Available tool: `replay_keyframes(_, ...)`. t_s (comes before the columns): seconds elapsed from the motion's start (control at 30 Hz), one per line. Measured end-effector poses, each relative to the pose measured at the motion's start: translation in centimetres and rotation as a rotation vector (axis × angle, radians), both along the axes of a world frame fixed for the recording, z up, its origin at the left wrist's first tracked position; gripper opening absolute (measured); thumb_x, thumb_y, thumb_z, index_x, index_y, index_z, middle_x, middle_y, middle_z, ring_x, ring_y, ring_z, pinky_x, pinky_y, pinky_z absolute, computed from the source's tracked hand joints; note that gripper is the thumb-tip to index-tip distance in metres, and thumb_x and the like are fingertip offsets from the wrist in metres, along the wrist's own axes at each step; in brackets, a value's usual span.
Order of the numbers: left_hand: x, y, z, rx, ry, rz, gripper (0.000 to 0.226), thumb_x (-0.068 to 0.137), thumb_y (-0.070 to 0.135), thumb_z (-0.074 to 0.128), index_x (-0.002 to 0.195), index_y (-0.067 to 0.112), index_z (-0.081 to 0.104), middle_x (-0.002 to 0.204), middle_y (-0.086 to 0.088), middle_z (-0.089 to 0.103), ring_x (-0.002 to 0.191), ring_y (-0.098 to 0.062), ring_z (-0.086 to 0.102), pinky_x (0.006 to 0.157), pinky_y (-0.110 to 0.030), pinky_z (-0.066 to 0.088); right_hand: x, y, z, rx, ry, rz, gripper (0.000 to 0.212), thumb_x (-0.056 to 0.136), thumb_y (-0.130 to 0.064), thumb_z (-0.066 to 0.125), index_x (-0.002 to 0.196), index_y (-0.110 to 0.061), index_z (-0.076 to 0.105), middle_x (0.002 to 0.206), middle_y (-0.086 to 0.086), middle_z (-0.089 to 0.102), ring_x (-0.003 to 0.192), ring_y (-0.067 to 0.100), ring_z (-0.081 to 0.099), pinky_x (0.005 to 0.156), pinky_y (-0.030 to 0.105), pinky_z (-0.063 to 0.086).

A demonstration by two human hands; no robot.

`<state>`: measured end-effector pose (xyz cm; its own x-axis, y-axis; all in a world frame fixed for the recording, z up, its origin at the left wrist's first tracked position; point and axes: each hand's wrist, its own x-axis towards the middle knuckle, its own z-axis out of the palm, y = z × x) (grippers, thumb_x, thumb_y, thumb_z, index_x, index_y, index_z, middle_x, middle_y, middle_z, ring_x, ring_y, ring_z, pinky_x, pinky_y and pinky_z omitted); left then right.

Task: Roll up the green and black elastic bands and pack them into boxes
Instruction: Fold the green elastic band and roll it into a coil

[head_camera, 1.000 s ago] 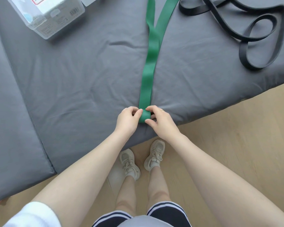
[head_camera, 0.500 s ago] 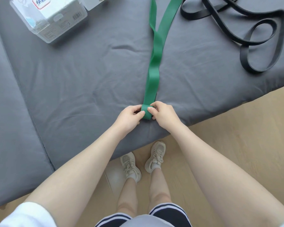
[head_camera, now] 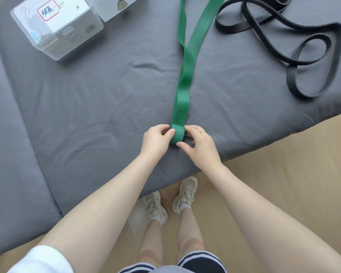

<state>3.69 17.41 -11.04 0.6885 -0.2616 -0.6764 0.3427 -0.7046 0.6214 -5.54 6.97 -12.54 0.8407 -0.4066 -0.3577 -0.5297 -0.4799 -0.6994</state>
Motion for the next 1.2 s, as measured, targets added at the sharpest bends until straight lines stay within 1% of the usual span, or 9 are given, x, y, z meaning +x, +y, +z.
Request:
replay_keyframes(0.17, 0.7, -1.6, 0.4, 0.080, -0.026, 0.010, 0.038, 0.086, 0.032, 0.058, 0.120, 0.015, 0.060, 0.115, -0.001, 0.066, 0.102, -0.027, 0.063, 0.088, -0.043, 0.052, 0.5, -0.6, 0.0, 0.076, 0.039, 0.019, 0.063, 0.080, -0.019, 0.071, 0.136, -0.016, 0.040, 0.138, -0.002, 0.045, 0.113, 0.015, 0.055, 0.094, 0.031, 0.044)
replay_keyframes(0.33, 1.4, -3.0, 0.7, 0.125, -0.004, 0.055, 0.026, 0.083, 0.038, 0.058, 0.100, 0.019, 0.065, 0.104, -0.001, 0.068, 0.096, -0.029, 0.065, 0.085, -0.043, 0.054, 1.0, -1.3, 0.3, 0.098, 0.079, -0.033, 0.043, 0.088, -0.027, 0.060, 0.127, -0.024, 0.044, 0.122, -0.005, 0.056, 0.100, 0.014, 0.057, 0.084, 0.038, 0.047)
replay_keyframes(0.57, 0.9, -1.7, 1.4, -0.173, 0.018, 0.065, 0.041, 0.084, 0.017, 0.064, 0.122, 0.025, 0.052, 0.116, 0.007, 0.058, 0.102, -0.011, 0.056, 0.095, -0.028, 0.046, 3.7, -4.6, -0.4, 0.063, 0.117, 0.021, 0.042, 0.092, -0.039, 0.051, 0.130, -0.020, 0.053, 0.129, -0.002, 0.046, 0.102, 0.022, 0.056, 0.093, 0.042, 0.045)
replay_keyframes(0.67, 0.9, -1.4, 0.8, -0.205, 0.027, -0.019, 0.044, 0.084, 0.008, 0.063, 0.125, 0.020, 0.054, 0.121, 0.007, 0.061, 0.114, -0.010, 0.055, 0.102, -0.031, 0.043, 5.3, -5.4, -0.3, 0.111, 0.176, 0.011, 0.040, 0.091, -0.039, 0.053, 0.124, -0.017, 0.055, 0.119, 0.001, 0.057, 0.108, 0.021, 0.056, 0.095, 0.042, 0.044)
replay_keyframes(0.77, 1.1, -2.6, 0.5, -0.128, -0.069, -0.015, 0.040, 0.086, 0.011, 0.061, 0.124, 0.019, 0.056, 0.115, 0.005, 0.065, 0.102, -0.010, 0.060, 0.097, -0.027, 0.045, 6.2, -5.5, 0.2, 0.255, 0.162, -0.222, 0.032, 0.087, -0.033, 0.061, 0.111, -0.016, 0.048, 0.096, -0.004, 0.064, 0.095, 0.021, 0.061, 0.086, 0.042, 0.048)
replay_keyframes(0.87, 1.8, -4.0, 0.8, -0.050, -0.109, 0.021, 0.036, 0.087, 0.019, 0.061, 0.122, 0.019, 0.057, 0.110, 0.003, 0.064, 0.090, -0.010, 0.058, 0.089, -0.023, 0.045, 6.7, -5.6, 0.6, 0.117, 0.116, -0.265, 0.017, 0.089, -0.029, 0.058, 0.096, -0.014, 0.056, 0.097, 0.004, 0.063, 0.092, 0.022, 0.059, 0.083, 0.040, 0.047)
replay_keyframes(0.97, 2.8, -5.0, 1.2, -0.046, -0.055, 0.101, 0.031, 0.087, 0.022, 0.061, 0.118, 0.018, 0.057, 0.108, -0.001, 0.065, 0.089, -0.012, 0.059, 0.090, -0.031, 0.049, 6.4, -5.7, 1.0, 0.197, 0.054, -0.220, 0.023, 0.090, -0.025, 0.056, 0.110, -0.016, 0.064, 0.106, 0.006, 0.066, 0.099, 0.020, 0.061, 0.090, 0.034, 0.047)
replay_keyframes(1.07, 4.1, -5.6, 1.7, -0.020, -0.024, 0.054, 0.035, 0.087, 0.025, 0.061, 0.121, 0.021, 0.055, 0.105, 0.003, 0.063, 0.095, -0.013, 0.058, 0.085, -0.026, 0.044, 5.6, -5.5, 1.2, 0.260, 0.119, -0.062, 0.051, 0.085, -0.020, 0.061, 0.134, -0.027, 0.048, 0.121, 0.002, 0.061, 0.108, 0.012, 0.059, 0.096, 0.029, 0.046)
replay_keyframes(1.2, 4.6, -6.3, 2.3, -0.076, 0.034, 0.045, 0.037, 0.090, 0.019, 0.055, 0.127, 0.020, 0.053, 0.100, 0.012, 0.060, 0.095, -0.009, 0.055, 0.083, -0.020, 0.038, 6.9, -5.0, 1.8, 0.408, 0.110, -0.238, 0.046, 0.083, -0.016, 0.062, 0.127, -0.025, 0.052, 0.123, -0.002, 0.060, 0.110, 0.008, 0.059, 0.099, 0.034, 0.046)
